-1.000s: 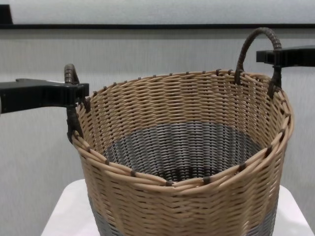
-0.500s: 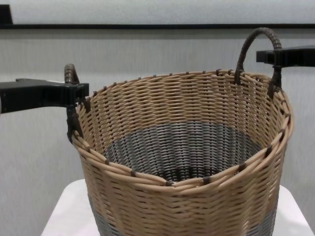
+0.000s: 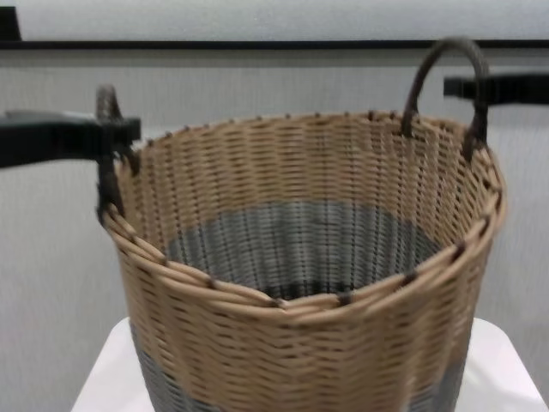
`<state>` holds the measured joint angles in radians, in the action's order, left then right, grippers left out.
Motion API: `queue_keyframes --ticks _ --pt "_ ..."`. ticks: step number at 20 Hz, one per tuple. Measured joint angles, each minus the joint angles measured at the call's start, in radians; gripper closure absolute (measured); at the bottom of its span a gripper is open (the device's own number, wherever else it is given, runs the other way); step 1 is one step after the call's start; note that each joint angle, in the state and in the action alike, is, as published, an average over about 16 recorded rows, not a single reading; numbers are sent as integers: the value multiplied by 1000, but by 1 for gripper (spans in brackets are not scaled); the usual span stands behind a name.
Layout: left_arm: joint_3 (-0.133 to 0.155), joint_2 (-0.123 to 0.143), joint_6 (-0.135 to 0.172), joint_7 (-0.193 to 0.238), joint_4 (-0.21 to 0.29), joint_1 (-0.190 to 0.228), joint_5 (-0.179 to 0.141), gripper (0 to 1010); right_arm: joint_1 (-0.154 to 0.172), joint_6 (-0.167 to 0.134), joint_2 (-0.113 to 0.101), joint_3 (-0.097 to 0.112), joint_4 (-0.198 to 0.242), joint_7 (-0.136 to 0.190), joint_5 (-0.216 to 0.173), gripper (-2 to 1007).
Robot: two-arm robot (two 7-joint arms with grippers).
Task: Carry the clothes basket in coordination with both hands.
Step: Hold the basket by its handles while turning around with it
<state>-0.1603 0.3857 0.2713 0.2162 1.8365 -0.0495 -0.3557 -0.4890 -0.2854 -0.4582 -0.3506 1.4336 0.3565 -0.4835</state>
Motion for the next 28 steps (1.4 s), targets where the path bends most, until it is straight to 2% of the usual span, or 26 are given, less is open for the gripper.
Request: queue_keyframes --ticks 7,14,20,28 --pt "26 13 7 -16 73 24 -4 839 45 7 -18 23 121 1 -17 995" --pt "37 15 41 -46 146 21 24 841 77 18 -50 29 213 18 -38 995" --pt "37 7 71 -66 194 7 62 842 93 25 -74 27 244 23 -55 995" --pt "27 -12 99 -68 216 -13 103 842 101 29 -87 34 236 13 -73 995"
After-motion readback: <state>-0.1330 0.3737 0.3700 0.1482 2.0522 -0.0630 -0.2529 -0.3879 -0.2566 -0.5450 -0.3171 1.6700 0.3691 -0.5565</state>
